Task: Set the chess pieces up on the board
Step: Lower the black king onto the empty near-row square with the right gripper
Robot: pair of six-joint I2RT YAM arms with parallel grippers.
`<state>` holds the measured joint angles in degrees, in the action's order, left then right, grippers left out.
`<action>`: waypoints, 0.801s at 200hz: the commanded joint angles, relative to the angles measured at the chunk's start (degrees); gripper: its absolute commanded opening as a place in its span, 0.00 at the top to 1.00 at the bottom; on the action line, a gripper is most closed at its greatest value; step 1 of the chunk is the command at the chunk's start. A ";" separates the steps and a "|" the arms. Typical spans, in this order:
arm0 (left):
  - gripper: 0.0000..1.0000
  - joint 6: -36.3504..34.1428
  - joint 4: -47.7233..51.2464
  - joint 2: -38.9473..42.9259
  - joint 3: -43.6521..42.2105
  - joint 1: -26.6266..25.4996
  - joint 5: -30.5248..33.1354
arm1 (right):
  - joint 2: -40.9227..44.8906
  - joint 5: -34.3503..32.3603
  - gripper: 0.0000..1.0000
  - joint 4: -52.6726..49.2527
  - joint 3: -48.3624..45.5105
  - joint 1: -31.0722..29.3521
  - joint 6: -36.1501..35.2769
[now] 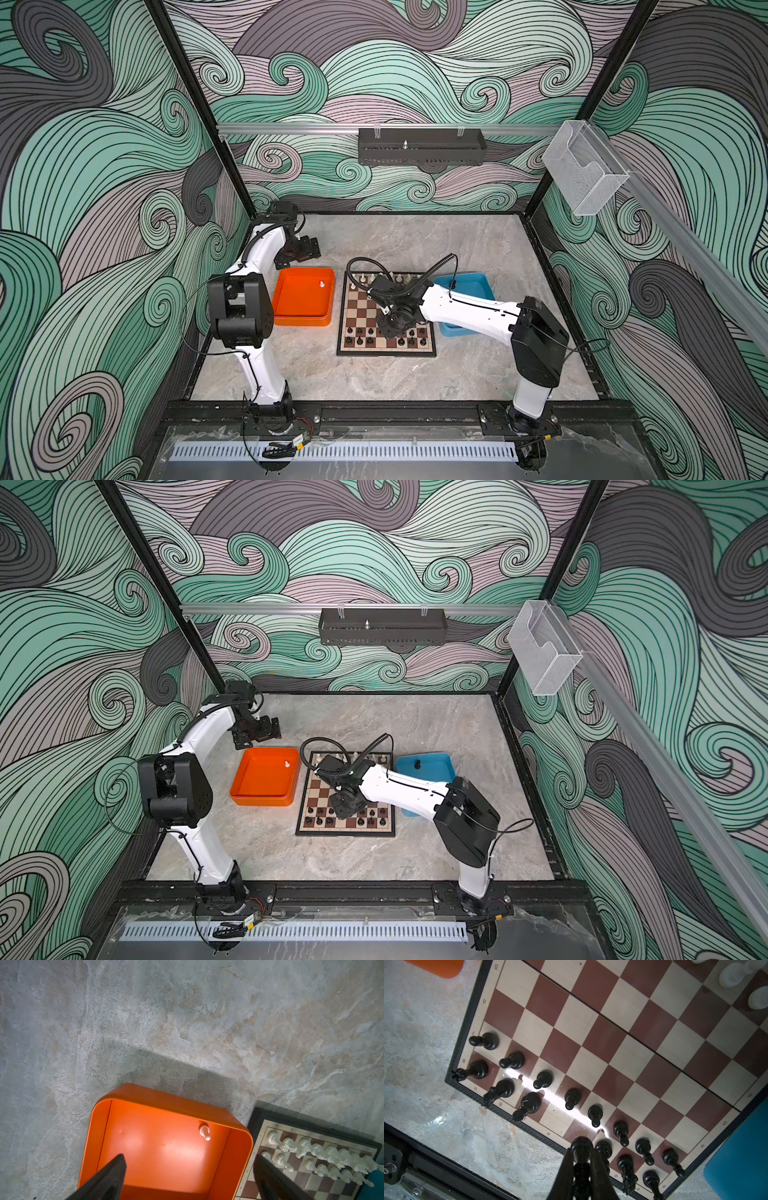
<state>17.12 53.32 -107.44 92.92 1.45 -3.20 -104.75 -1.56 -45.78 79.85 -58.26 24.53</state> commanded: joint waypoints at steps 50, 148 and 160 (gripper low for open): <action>0.02 0.28 0.51 -0.93 1.38 0.39 0.30 | 0.77 -1.07 0.86 0.27 -2.16 -0.65 1.48; 0.02 0.28 0.55 -1.02 1.29 0.39 0.21 | -0.61 1.28 0.86 1.19 -2.47 -0.63 1.57; 0.02 0.28 0.64 -1.01 1.29 0.39 0.13 | -0.86 1.54 0.86 1.10 -2.42 -0.63 1.57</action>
<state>17.12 53.30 -107.53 92.92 1.45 -3.22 -104.84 -0.86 -44.75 77.95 -58.61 25.61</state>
